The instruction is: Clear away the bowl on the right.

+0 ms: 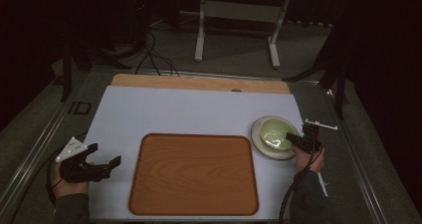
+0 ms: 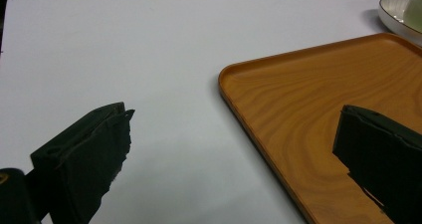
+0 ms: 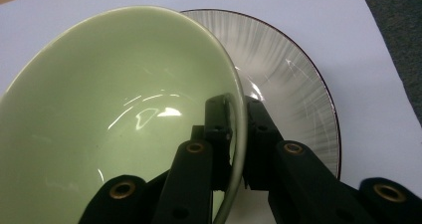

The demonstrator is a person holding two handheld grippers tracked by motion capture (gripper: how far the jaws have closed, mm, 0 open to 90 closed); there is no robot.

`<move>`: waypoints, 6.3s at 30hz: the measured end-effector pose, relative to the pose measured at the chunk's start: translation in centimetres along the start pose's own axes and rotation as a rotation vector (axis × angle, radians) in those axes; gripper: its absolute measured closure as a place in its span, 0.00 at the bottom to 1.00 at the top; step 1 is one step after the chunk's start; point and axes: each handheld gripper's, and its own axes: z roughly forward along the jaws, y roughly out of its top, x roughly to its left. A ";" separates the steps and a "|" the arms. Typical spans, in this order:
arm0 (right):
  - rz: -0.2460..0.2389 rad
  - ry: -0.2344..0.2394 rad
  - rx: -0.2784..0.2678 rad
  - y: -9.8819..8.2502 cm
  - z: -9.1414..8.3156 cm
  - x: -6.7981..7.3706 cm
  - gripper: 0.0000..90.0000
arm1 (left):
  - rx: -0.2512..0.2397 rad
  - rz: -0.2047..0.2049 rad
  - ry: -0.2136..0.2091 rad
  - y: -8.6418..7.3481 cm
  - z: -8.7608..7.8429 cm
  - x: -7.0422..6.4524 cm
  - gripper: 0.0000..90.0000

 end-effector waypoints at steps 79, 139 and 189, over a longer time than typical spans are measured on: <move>-0.030 0.178 -0.085 -1.5 -2.3 4.8 0.91 | -0.013 -0.035 0.064 -0.2 -1.0 0.8 0.17; -0.101 0.286 -0.045 -2.7 -2.8 9.3 0.91 | -0.011 -0.053 0.054 -0.3 -0.9 0.8 0.03; -0.197 0.359 -0.006 -4.4 -2.6 13.6 0.91 | -0.014 -0.055 0.055 -0.3 -1.0 0.7 0.03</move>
